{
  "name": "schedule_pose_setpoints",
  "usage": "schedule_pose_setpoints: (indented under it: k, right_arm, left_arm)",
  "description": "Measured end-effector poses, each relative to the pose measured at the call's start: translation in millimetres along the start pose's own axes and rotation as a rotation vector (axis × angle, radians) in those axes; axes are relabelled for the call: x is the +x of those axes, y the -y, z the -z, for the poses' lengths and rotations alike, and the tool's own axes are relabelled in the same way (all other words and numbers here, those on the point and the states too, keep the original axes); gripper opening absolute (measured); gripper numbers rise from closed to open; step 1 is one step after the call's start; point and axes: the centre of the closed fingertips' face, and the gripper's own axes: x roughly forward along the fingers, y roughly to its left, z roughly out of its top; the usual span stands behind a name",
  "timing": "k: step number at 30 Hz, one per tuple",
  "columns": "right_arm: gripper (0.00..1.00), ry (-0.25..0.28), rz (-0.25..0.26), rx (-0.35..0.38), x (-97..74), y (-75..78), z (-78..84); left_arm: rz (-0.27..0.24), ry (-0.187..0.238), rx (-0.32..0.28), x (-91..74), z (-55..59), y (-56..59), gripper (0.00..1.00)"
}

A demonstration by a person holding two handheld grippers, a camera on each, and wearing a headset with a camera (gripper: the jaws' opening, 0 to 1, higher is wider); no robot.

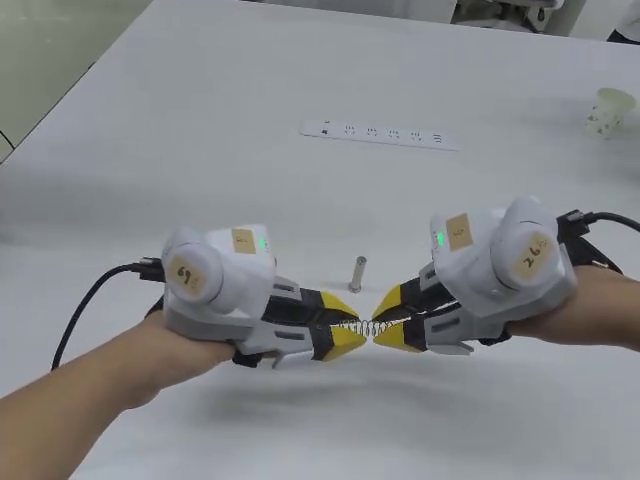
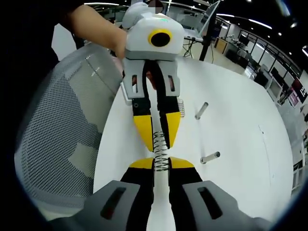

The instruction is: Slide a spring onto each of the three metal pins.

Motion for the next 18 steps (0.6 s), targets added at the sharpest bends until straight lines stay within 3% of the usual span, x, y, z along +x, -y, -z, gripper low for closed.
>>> schedule_pose_setpoints:
  k: [12, 16, 18]
  right_arm:
    - [0.08, 0.008, -0.011, 0.003, -0.7, -5.7, 3.8]
    - [0.08, 0.023, -0.018, -0.021, -2.2, -7.4, 4.1]
    - [0.09, 0.037, -0.018, 0.001, -3.9, -7.0, 3.8]
  left_arm:
    - [0.042, -0.008, 0.021, 1.4, 0.9, 8.6, 0.02]
    - [0.052, -0.010, 0.022, 1.3, 0.4, 10.3, 0.02]
    - [0.055, -0.008, 0.019, 1.1, -0.7, 10.7, 0.02]
